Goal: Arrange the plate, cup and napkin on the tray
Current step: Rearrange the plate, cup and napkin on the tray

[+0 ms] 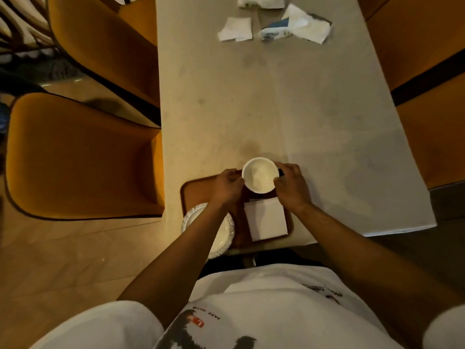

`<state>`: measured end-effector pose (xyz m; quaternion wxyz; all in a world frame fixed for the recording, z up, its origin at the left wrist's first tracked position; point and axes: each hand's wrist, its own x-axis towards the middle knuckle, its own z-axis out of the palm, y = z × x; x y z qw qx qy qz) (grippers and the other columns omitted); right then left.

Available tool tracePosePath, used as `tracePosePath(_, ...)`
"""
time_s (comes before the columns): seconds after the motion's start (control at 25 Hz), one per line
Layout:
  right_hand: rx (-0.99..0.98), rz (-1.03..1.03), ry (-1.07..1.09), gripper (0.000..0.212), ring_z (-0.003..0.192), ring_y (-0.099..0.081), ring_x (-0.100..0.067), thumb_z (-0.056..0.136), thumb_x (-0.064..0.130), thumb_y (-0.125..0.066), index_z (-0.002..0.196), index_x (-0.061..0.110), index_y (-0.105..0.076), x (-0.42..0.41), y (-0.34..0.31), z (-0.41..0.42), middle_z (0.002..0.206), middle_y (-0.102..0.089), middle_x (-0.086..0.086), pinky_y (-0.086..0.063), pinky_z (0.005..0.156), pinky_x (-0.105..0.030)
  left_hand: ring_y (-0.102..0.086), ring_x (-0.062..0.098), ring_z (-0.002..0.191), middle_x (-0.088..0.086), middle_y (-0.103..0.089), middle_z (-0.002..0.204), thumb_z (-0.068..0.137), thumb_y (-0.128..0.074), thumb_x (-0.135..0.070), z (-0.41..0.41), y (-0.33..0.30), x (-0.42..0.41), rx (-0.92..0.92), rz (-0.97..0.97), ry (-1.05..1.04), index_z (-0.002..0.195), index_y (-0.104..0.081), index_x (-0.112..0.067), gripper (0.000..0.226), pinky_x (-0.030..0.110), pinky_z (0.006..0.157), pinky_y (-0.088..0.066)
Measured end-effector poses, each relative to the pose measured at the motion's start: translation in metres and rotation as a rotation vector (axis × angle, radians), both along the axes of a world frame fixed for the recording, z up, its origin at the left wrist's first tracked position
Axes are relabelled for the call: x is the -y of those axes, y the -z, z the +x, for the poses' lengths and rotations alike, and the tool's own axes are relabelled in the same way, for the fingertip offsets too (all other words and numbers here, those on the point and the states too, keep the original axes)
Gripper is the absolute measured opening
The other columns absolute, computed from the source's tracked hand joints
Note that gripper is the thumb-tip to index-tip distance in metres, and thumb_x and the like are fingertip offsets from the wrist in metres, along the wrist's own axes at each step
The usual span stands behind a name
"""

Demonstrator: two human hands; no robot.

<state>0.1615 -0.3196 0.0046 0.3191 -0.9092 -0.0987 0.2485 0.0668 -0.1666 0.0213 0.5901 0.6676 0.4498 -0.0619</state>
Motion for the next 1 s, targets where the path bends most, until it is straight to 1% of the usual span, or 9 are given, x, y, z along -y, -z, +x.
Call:
tracePosePath(0.08,-0.029,0.047,-0.024,0.048,0.121,-0.052,-0.024,0.093,0.009,-0.056,0.138,0.024,-0.052,0.002,0.008,0.002,0.140,-0.046,-0.004,-0.052,0.099,-0.037,-0.065,0.030,0.109,0.016,-0.066,0.124,0.091,-0.062,-0.002,0.003,0.001,0.007,0.019,-0.016,-0.023,0.131,-0.056,-0.003,0.041,0.026,0.070,-0.055)
tracePosePath(0.16,-0.059,0.085,-0.014,0.050,0.121,-0.052,-0.024,0.091,0.006,-0.058,0.137,0.025,-0.053,0.004,0.013,0.006,0.139,-0.047,-0.003,-0.055,0.095,-0.045,-0.066,0.028,0.103,0.017,-0.068,0.120,0.088,-0.062,0.005,0.003,0.003,0.014,0.047,0.006,-0.028,0.126,-0.060,-0.002,0.039,0.014,0.055,-0.053)
tracePosePath(0.24,-0.090,0.102,-0.019,0.052,0.122,-0.051,-0.024,0.091,0.005,-0.060,0.138,0.025,-0.053,0.005,0.015,0.009,0.139,-0.046,-0.003,-0.057,0.091,-0.046,-0.066,0.028,0.101,0.015,-0.070,0.113,0.085,-0.065,0.007,0.002,0.003,0.016,0.064,0.017,-0.048,0.122,-0.064,-0.003,0.039,0.012,0.050,-0.052)
tracePosePath(0.36,-0.095,0.109,-0.028,0.052,0.121,-0.052,-0.025,0.090,0.004,-0.061,0.137,0.025,-0.053,0.003,0.015,0.012,0.138,-0.047,-0.004,-0.058,0.089,-0.046,-0.066,0.027,0.101,0.010,-0.069,0.108,0.084,-0.064,0.008,0.003,0.003,0.015,0.065,0.025,-0.066,0.121,-0.065,-0.004,0.039,0.021,0.058,-0.056)
tracePosePath(0.52,-0.069,0.086,-0.042,0.052,0.122,-0.052,-0.024,0.090,0.005,-0.062,0.137,0.025,-0.053,0.001,0.018,0.010,0.138,-0.049,-0.004,-0.054,0.095,-0.036,-0.069,0.034,0.101,0.015,-0.071,0.113,0.082,-0.063,0.008,0.003,0.007,0.012,0.034,0.018,-0.066,0.121,-0.066,-0.007,0.042,0.049,0.076,-0.062)
tracePosePath(0.6,-0.065,0.078,-0.070,0.052,0.123,-0.051,-0.023,0.090,0.006,-0.062,0.138,0.025,-0.053,-0.003,0.019,0.008,0.139,-0.049,-0.004,-0.049,0.097,-0.030,-0.069,0.033,0.099,0.016,-0.072,0.112,0.081,-0.062,0.008,0.000,0.007,0.008,0.027,0.042,-0.074,0.120,-0.066,-0.006,0.041,0.050,0.079,-0.061)
tracePosePath(0.68,-0.077,0.093,-0.101,0.053,0.122,-0.052,-0.023,0.089,0.005,-0.063,0.137,0.025,-0.053,-0.009,0.018,0.005,0.138,-0.049,-0.005,-0.051,0.098,-0.035,-0.069,0.031,0.098,0.015,-0.073,0.112,0.080,-0.060,0.007,-0.006,0.008,0.003,0.002,0.065,-0.090,0.121,-0.066,-0.007,0.043,0.046,0.079,-0.061)
tracePosePath(0.76,-0.104,0.115,-0.116,0.052,0.120,-0.052,-0.022,0.088,0.004,-0.063,0.136,0.025,-0.054,-0.016,0.019,0.002,0.137,-0.049,-0.006,-0.054,0.096,-0.042,-0.070,0.030,0.096,0.014,-0.074,0.111,0.079,-0.060,0.006,-0.013,0.010,-0.005,-0.007,0.066,-0.107,0.120,-0.067,-0.008,0.045,0.048,0.080,-0.061)
tracePosePath(1.0,-0.095,0.127,-0.184,0.052,0.118,-0.050,-0.019,0.083,0.003,-0.066,0.130,0.025,-0.059,-0.045,0.027,-0.015,0.129,-0.055,-0.006,-0.053,0.095,-0.040,-0.071,0.032,0.092,0.013,-0.074,0.109,0.078,-0.062,0.010,-0.041,0.012,-0.029,-0.013,0.055,-0.180,0.120,-0.069,-0.008,0.046,0.052,0.076,-0.062)
